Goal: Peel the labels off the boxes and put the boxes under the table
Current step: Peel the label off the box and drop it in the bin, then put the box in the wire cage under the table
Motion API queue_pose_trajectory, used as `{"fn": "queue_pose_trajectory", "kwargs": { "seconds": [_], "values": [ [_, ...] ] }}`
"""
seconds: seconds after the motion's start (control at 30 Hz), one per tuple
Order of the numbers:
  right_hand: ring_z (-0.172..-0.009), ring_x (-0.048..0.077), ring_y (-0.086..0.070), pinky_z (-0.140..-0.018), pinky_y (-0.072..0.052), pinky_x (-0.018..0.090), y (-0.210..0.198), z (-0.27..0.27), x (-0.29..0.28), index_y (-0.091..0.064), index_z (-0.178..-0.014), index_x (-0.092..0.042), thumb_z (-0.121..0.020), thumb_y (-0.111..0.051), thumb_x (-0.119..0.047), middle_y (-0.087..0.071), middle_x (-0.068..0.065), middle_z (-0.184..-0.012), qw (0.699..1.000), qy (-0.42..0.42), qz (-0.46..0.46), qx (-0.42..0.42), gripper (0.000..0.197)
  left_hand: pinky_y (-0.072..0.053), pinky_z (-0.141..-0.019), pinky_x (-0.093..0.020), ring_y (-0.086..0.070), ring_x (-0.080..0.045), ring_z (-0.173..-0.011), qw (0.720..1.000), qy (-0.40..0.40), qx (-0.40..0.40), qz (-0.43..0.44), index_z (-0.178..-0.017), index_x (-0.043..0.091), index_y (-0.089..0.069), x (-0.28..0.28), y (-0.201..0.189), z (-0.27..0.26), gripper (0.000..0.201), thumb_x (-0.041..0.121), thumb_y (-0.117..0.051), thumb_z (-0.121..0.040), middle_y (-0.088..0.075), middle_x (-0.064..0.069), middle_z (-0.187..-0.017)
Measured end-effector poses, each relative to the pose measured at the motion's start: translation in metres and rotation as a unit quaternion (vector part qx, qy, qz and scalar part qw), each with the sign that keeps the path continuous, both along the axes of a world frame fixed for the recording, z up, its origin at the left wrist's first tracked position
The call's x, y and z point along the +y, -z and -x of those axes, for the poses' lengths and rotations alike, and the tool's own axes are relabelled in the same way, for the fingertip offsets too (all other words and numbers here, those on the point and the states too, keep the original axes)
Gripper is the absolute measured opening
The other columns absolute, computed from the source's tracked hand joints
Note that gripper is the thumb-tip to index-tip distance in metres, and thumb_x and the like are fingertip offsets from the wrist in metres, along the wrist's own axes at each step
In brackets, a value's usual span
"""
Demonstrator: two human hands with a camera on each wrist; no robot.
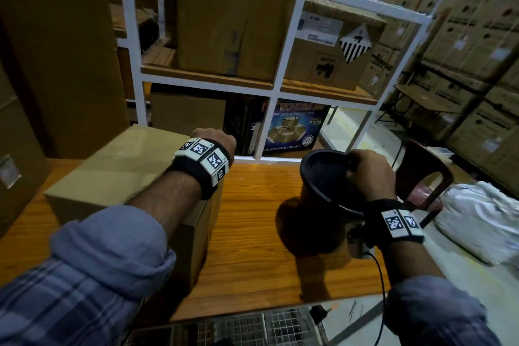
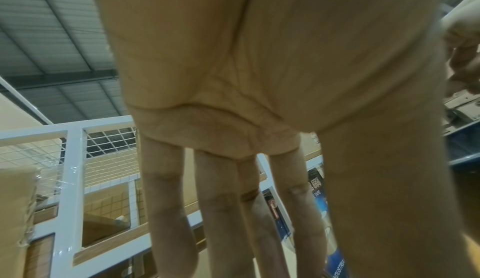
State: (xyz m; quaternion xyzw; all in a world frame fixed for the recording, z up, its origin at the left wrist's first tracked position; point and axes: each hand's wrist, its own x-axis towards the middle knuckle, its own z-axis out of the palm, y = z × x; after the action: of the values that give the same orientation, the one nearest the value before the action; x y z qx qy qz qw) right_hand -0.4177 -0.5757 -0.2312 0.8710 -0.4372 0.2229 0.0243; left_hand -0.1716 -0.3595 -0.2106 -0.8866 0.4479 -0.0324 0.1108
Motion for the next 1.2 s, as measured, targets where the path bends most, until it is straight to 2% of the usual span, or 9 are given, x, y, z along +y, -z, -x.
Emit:
{"fn": "queue_pose_trajectory", "kwargs": {
  "seconds": [0.1, 0.37, 0.47, 0.6, 0.73, 0.83, 1.0, 1.1, 1.2],
  "values": [
    [-0.094, 0.038, -0.069, -0.073, -0.051, 0.037, -0.001, -0.006, 0.008, -0.078, -0.105, -0.023, -0.087, -0.065, -0.012, -0.074, 0.013, -0.104, 1.000, -0.009, -0.014, -0.010, 0.025, -0.048, -0.075, -0.041, -0.061, -0.024, -0.079, 1.000, -0.003, 0.006, -0.001, -0.113, 0.012, -0.066, 0.002, 0.000, 0.001, 0.029, 0.031, -0.073, -0.093, -0.066, -0.005, -0.089],
    [-0.095, 0.031, -0.071, -0.079, -0.060, 0.042, 0.001, -0.031, 0.046, -0.076, -0.110, -0.028, -0.092, -0.067, -0.032, -0.077, 0.003, -0.102, 0.996, -0.082, -0.029, -0.026, 0.021, -0.050, -0.078, -0.040, -0.063, -0.024, -0.087, 1.000, 0.004, 0.019, -0.012, -0.117, 0.014, -0.067, 0.021, -0.007, 0.004, 0.039, 0.036, -0.080, -0.088, -0.069, -0.004, -0.101],
    [-0.097, 0.024, -0.071, -0.083, -0.060, 0.043, 0.006, -0.045, 0.062, -0.076, -0.109, -0.031, -0.094, -0.070, -0.035, -0.076, -0.003, -0.102, 0.990, -0.116, -0.068, -0.031, 0.016, -0.056, -0.087, -0.040, -0.066, -0.024, -0.104, 0.994, 0.011, 0.103, -0.044, -0.132, 0.022, -0.066, 0.033, -0.012, -0.008, 0.062, 0.044, -0.087, -0.078, -0.071, -0.002, -0.118],
    [-0.095, 0.014, -0.070, -0.085, -0.061, 0.045, 0.016, -0.073, 0.085, -0.074, -0.105, -0.034, -0.095, -0.070, -0.037, -0.076, -0.011, -0.101, 0.979, -0.173, -0.107, -0.025, 0.012, -0.048, -0.103, -0.042, -0.055, -0.022, -0.133, 0.965, -0.019, 0.260, -0.021, -0.153, 0.028, -0.046, 0.064, -0.020, -0.024, 0.077, 0.035, -0.082, -0.085, -0.060, 0.004, -0.145],
    [-0.088, 0.010, -0.069, -0.080, -0.060, 0.039, 0.026, -0.100, 0.120, -0.076, -0.100, -0.031, -0.097, -0.068, -0.037, -0.076, -0.013, -0.098, 0.969, -0.214, -0.116, -0.041, 0.011, -0.048, -0.087, -0.038, -0.059, -0.022, -0.124, 0.951, -0.082, 0.293, 0.059, -0.152, 0.029, -0.047, 0.103, -0.007, -0.044, 0.078, 0.025, -0.085, -0.084, -0.062, 0.002, -0.140],
    [-0.089, 0.008, -0.067, -0.082, -0.059, 0.037, 0.030, -0.117, 0.152, -0.076, -0.104, -0.030, -0.099, -0.066, -0.035, -0.076, -0.012, -0.101, 0.962, -0.225, -0.147, -0.040, 0.013, -0.050, -0.089, -0.040, -0.056, -0.026, -0.126, 0.951, -0.111, 0.281, 0.071, -0.150, 0.029, -0.050, 0.133, 0.003, -0.060, 0.076, 0.025, -0.086, -0.083, -0.058, 0.001, -0.145],
    [-0.094, 0.011, -0.067, -0.083, -0.060, 0.040, 0.035, -0.147, 0.203, -0.070, -0.114, -0.027, -0.098, -0.066, -0.048, -0.073, -0.007, -0.104, 0.955, -0.205, -0.207, -0.054, 0.027, -0.052, -0.099, -0.046, -0.053, -0.030, -0.129, 0.955, -0.129, 0.258, 0.065, -0.149, 0.034, -0.050, 0.174, 0.017, -0.086, 0.072, 0.045, -0.082, -0.085, -0.053, -0.004, -0.149],
    [-0.097, 0.021, -0.064, -0.076, -0.055, 0.038, 0.043, -0.159, 0.228, -0.062, -0.116, -0.024, -0.093, -0.063, -0.064, -0.067, -0.001, -0.104, 0.972, -0.148, -0.183, 0.021, 0.047, -0.052, -0.101, -0.047, -0.052, -0.031, -0.130, 0.957, -0.104, 0.259, 0.084, -0.151, 0.035, -0.046, 0.189, 0.026, -0.095, 0.073, 0.053, -0.076, -0.087, -0.050, -0.005, -0.152],
    [-0.105, 0.029, -0.064, -0.076, -0.051, 0.037, 0.050, -0.167, 0.249, -0.058, -0.124, -0.021, -0.095, -0.061, -0.063, -0.068, 0.006, -0.115, 0.977, -0.098, -0.190, 0.018, 0.051, -0.052, -0.100, -0.049, -0.053, -0.031, -0.128, 0.960, -0.079, 0.256, 0.087, -0.153, 0.039, -0.041, 0.201, 0.035, -0.100, 0.073, 0.060, -0.070, -0.089, -0.050, -0.004, -0.152]
  ]
}}
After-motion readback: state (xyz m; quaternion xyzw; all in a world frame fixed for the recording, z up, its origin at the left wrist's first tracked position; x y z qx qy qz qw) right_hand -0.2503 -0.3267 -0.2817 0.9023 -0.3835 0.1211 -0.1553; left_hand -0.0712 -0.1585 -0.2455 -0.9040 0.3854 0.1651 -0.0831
